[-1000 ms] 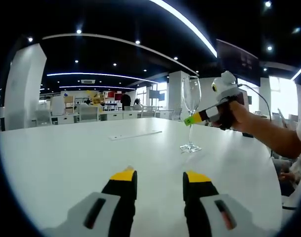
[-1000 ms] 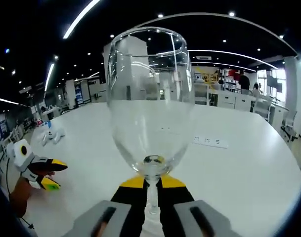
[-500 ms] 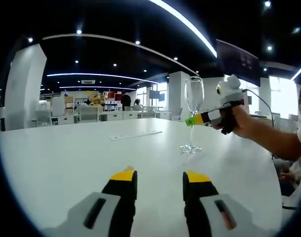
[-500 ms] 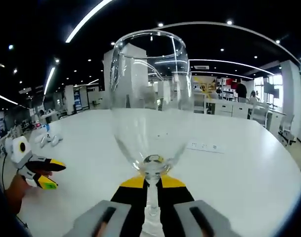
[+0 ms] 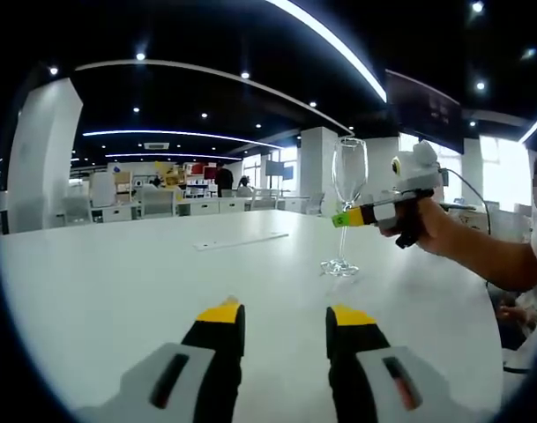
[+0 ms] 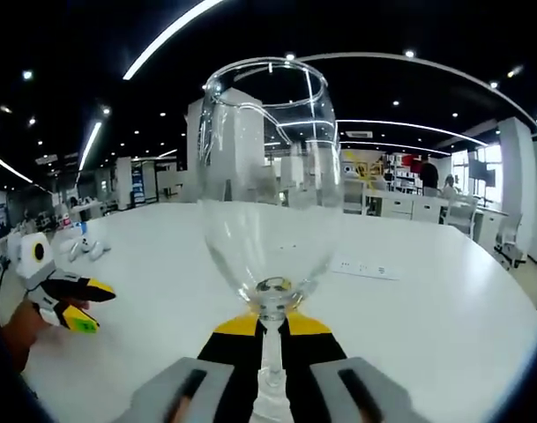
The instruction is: Stand the stemmed glass upright on the table place it in front of you
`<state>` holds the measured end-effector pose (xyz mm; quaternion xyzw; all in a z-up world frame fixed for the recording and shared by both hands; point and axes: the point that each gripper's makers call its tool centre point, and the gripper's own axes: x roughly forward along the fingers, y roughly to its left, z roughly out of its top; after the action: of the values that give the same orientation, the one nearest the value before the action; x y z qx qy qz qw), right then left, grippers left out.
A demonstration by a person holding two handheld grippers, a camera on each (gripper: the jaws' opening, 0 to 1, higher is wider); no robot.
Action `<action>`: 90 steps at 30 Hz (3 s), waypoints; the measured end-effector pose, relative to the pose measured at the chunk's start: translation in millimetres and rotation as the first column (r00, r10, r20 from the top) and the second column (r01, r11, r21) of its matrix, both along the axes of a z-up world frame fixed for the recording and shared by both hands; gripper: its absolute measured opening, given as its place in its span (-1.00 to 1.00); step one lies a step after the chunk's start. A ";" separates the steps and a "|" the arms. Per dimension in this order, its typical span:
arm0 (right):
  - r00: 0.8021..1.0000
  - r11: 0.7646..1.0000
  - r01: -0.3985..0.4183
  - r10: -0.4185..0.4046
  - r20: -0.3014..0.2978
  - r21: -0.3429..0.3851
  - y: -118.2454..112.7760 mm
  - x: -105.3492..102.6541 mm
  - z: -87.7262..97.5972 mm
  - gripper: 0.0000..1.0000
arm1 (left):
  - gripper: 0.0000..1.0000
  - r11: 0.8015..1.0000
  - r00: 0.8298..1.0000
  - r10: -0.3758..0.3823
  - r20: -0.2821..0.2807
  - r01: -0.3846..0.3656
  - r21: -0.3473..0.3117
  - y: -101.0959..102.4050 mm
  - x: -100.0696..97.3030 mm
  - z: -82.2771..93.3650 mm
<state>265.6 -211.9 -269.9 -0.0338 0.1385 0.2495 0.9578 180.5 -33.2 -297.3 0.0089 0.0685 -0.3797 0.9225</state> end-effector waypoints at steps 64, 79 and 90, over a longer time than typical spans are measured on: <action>0.998 1.000 0.006 -0.007 0.064 0.021 0.2 -1.4 -9.9 -0.61 | -0.26 1.000 1.000 -0.018 0.004 0.018 0.009 -1.1 -2.6 -3.3; 0.996 0.999 0.015 -0.018 0.089 0.030 -3.2 -9.1 -14.8 -0.47 | -0.26 1.000 1.000 -0.016 0.007 0.016 0.006 -1.1 -2.3 -1.9; 0.995 0.999 0.017 -0.020 0.100 0.030 -6.8 -19.9 -11.3 -0.46 | -0.26 1.000 1.000 -0.014 0.004 0.014 0.006 -0.7 -2.0 -2.6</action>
<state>245.8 -218.7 -281.2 -0.0313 0.0868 0.2407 0.9662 178.6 -33.9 -299.9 0.0129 0.0675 -0.3858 0.9200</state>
